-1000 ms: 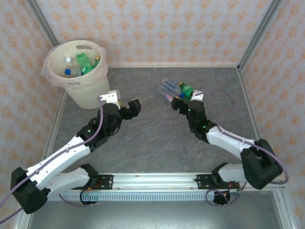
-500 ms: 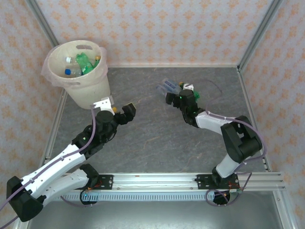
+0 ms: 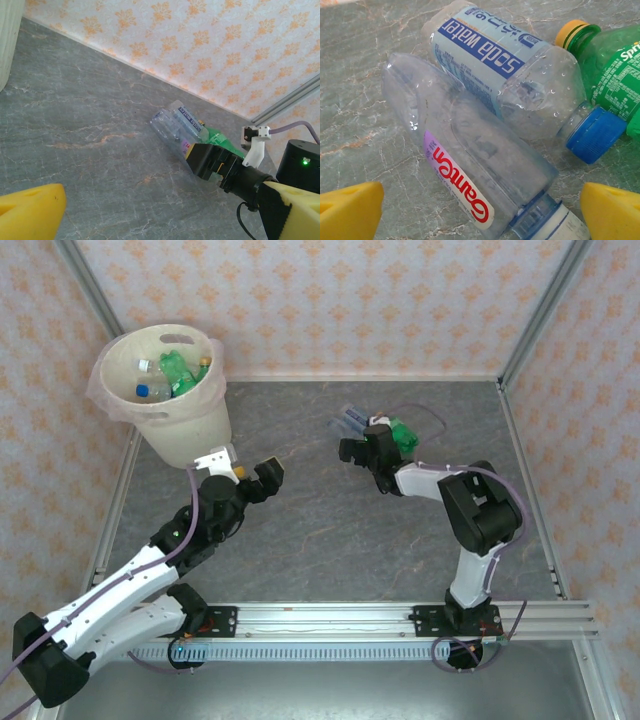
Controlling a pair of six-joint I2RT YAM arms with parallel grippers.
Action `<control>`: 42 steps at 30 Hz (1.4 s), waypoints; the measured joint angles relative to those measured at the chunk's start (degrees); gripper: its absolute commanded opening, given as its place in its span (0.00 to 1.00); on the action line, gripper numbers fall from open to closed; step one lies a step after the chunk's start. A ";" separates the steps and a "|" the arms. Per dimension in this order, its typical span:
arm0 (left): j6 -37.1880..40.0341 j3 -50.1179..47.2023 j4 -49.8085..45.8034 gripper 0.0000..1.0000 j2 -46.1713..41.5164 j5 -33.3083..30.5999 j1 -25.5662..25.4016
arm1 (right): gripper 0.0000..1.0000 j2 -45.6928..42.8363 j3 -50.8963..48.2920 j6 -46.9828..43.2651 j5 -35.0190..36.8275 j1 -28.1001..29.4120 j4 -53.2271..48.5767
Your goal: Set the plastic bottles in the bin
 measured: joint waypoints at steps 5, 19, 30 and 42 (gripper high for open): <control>0.02 0.00 0.02 0.99 0.28 0.00 0.00 | 0.99 0.90 1.05 -1.14 -3.06 0.00 -0.24; 0.00 -0.11 0.66 0.99 0.76 0.00 0.00 | 0.91 1.77 0.98 -3.39 -10.45 0.00 -0.20; 0.00 -0.83 0.83 0.99 0.76 0.00 0.00 | 0.74 3.61 0.98 -3.56 -13.11 0.00 -0.44; 0.00 -1.18 0.87 0.99 0.74 -0.02 0.00 | 0.55 3.63 0.72 -3.63 -13.77 0.02 -0.37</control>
